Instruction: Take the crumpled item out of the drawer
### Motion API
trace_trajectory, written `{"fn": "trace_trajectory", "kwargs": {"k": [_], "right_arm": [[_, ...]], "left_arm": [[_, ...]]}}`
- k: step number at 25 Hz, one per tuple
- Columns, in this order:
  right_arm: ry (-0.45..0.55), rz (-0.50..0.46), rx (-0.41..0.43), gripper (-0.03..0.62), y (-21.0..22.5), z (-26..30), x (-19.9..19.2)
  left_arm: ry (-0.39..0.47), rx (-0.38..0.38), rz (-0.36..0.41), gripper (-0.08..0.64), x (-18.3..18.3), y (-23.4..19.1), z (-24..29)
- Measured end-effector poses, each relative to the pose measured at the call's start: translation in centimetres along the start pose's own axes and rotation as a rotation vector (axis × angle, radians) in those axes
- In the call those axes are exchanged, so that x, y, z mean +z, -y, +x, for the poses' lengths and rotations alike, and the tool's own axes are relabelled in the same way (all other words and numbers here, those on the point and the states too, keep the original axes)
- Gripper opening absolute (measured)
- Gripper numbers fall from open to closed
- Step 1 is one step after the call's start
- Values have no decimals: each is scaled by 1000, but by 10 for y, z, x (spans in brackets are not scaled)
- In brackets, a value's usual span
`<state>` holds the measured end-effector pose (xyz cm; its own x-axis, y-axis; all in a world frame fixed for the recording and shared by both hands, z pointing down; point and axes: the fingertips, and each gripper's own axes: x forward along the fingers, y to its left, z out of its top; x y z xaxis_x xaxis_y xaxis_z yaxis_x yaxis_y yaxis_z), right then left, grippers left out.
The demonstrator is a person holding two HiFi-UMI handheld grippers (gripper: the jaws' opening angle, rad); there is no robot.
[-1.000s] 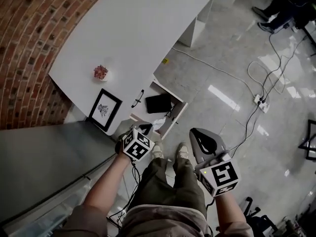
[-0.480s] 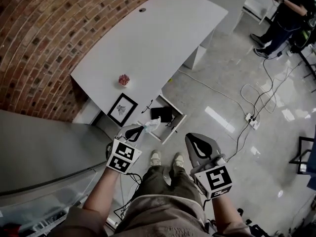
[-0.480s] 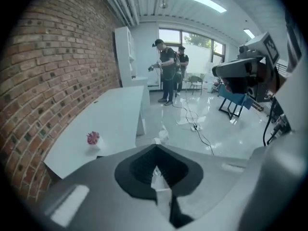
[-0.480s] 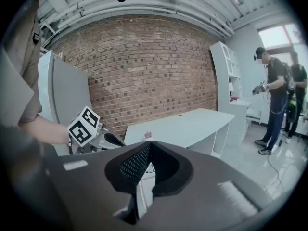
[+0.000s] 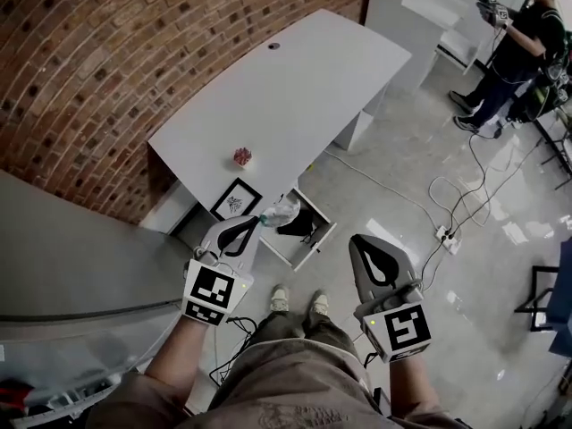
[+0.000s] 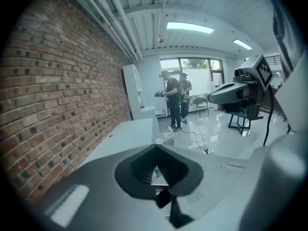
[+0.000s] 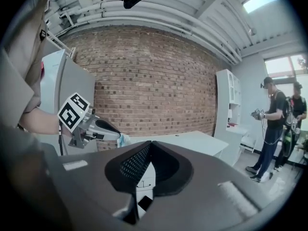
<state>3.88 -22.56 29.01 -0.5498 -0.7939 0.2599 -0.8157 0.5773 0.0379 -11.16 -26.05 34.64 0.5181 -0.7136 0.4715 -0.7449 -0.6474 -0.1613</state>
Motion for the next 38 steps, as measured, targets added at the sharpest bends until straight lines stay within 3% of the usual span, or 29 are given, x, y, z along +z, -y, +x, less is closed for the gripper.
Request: {"fn": "trace_trajectory", "kwargs": {"k": [9, 15, 25, 30, 38], "right_arm": [[150, -27, -60, 28, 3, -42, 78], [236, -47, -81, 28, 3, -68, 106], [295, 12, -73, 26, -8, -72, 108], [274, 20, -34, 28, -15, -62, 101], [227, 16, -47, 27, -17, -56, 87]], "left_arm": [[220, 83, 31, 2, 76, -14, -55], [344, 115, 27, 2, 116, -16, -84], [355, 128, 37, 2, 127, -22, -103], [343, 131, 39, 2, 124, -25, -101], [322, 122, 31, 2, 113, -27, -98]]}}
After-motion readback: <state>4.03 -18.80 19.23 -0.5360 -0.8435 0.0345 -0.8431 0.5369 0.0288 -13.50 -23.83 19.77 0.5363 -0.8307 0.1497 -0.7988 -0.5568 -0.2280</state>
